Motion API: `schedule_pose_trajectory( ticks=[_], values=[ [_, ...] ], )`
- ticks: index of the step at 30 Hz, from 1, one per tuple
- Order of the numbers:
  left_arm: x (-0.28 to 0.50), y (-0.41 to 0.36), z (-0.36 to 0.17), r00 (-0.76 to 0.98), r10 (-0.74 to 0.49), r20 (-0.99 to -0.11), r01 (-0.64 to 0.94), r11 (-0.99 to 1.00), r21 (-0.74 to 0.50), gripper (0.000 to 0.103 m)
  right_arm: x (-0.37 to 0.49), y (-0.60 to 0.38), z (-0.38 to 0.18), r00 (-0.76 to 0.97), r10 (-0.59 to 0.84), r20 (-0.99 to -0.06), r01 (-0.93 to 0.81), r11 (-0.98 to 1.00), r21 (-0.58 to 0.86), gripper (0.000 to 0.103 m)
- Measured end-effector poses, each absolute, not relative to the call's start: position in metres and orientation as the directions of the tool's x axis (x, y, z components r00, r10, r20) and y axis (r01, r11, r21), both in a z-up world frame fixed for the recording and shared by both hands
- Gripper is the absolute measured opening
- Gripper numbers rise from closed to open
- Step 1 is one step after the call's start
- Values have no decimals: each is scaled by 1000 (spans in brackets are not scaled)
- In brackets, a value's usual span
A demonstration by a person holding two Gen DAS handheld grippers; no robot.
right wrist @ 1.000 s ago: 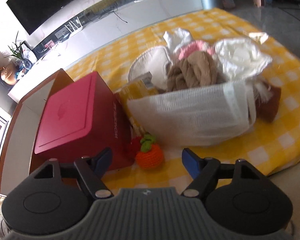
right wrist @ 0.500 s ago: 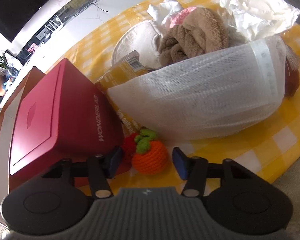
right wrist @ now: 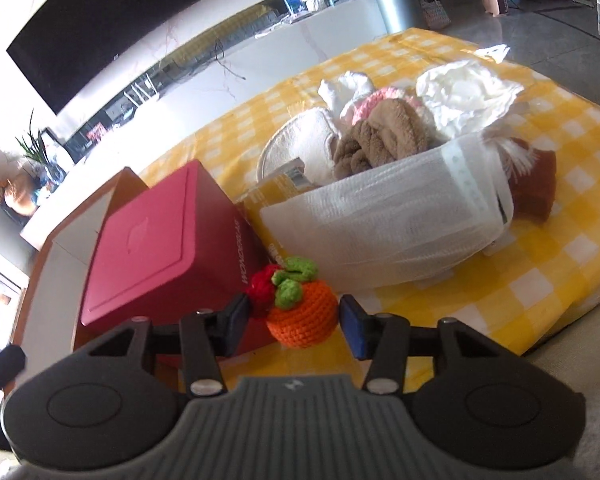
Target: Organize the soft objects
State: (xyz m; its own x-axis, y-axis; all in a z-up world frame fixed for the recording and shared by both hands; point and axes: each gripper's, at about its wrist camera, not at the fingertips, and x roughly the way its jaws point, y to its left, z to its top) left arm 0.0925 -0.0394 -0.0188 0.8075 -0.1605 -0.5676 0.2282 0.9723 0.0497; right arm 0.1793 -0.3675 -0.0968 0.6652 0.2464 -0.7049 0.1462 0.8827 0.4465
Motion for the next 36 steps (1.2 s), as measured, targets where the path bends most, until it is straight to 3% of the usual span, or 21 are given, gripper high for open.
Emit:
schedule_pose_trajectory(
  ticks=[2,5,7,9,13,18,26,36],
  values=[
    [93,-42,-21,778,-234,-583,301,953,19,103,171,-382,-88,703,204,-681,192,868,459,50],
    [93,-53,-19,751,-320,-578,384,923,-12,103,158,-402,-76,763,31,-645,305,863,402,49],
    [92,-69,-17,757,-335,-561,419,908,23,103,150,-414,-72,775,-112,-622,412,836,362,50],
    [92,-84,-15,756,-354,-550,462,884,67,103,146,-425,-74,772,-164,-614,467,801,374,50],
    [96,-132,-19,707,-390,-589,604,767,217,103,146,-444,-84,772,-107,-627,490,728,479,50],
    [105,-181,-29,693,-396,-603,690,609,393,103,144,-449,-84,778,-112,-618,499,707,501,50],
    [134,-219,-51,578,-420,-700,812,385,439,103,138,-459,-94,771,-122,-625,534,659,530,49],
    [166,-264,-92,569,-300,-766,819,289,495,103,142,-461,-101,774,-73,-629,505,671,544,49]
  ],
)
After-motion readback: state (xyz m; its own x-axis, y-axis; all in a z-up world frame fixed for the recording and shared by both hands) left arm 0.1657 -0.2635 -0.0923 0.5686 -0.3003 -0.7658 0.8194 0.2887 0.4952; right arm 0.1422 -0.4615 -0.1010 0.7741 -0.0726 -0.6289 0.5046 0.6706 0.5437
